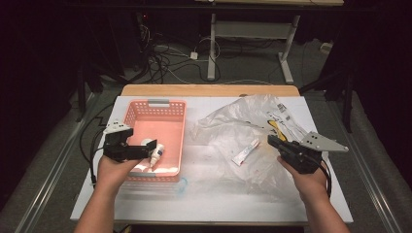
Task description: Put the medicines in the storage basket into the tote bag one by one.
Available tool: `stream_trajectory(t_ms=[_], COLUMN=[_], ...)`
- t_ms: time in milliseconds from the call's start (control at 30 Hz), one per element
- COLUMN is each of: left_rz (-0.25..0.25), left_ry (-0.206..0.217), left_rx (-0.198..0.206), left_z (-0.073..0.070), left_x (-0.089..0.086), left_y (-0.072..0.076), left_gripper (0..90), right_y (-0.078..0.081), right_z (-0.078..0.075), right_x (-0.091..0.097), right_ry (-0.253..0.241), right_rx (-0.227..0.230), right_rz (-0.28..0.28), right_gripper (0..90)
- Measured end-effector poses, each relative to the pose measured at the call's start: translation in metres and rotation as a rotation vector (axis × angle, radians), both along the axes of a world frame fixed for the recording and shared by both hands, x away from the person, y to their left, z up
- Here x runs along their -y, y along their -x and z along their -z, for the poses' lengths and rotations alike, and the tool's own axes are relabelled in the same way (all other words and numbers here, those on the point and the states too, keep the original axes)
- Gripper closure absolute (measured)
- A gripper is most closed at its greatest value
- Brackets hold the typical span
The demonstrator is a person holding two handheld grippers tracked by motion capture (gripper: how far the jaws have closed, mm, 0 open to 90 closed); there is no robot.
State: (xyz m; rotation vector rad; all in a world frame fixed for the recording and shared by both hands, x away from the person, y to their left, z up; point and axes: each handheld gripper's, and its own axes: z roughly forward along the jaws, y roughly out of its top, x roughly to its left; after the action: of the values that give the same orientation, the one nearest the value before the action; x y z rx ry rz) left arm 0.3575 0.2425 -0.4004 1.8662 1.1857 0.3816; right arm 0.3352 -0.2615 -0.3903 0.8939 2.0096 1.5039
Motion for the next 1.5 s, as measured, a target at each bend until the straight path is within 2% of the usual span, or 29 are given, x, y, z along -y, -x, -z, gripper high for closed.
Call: stream_trajectory(t_ms=[167,267,467,633,733,867,1100,1333,1500], left_rz=[0.009,0.012,0.011,0.009,0.023,0.035,0.051,0.061,0.071], left_ry=[0.000,-0.020,-0.058,-0.084,-0.096,-0.137,-0.203,-0.213,-0.223], left_rx=[-0.007,-0.023,-0.093,-0.155,-0.176,-0.241,-0.308,-0.335,-0.377], left_z=[-0.002,-0.002,0.006,0.016,0.019,0.023,0.020,0.023,0.027], left_x=[0.001,0.001,0.001,0.000,0.001,0.005,0.003,0.002,0.004], left_y=[-0.009,-0.016,-0.033,-0.045,-0.048,-0.053,-0.056,-0.057,-0.061], left_gripper=[0.0,0.0,0.0,4.4,12.0,21.0,28.3,30.8,35.0], right_y=[0.000,0.000,0.000,0.000,-0.001,-0.001,0.000,-0.001,-0.001], right_z=[0.000,0.000,0.000,0.000,0.001,0.001,0.001,0.001,0.001], right_x=[0.000,0.000,0.000,0.001,0.001,0.000,0.001,0.000,0.000], right_ry=[0.000,0.002,0.002,0.001,0.001,0.000,-0.001,-0.001,-0.003], right_rx=[-0.002,0.001,-0.001,-0.002,-0.001,-0.005,-0.003,-0.007,-0.006], right_rz=[0.000,-0.001,0.002,0.002,0.001,0.001,0.001,0.000,-0.001], right_gripper=[90.0,90.0,90.0,90.0,90.0,90.0,90.0,90.0,90.0])
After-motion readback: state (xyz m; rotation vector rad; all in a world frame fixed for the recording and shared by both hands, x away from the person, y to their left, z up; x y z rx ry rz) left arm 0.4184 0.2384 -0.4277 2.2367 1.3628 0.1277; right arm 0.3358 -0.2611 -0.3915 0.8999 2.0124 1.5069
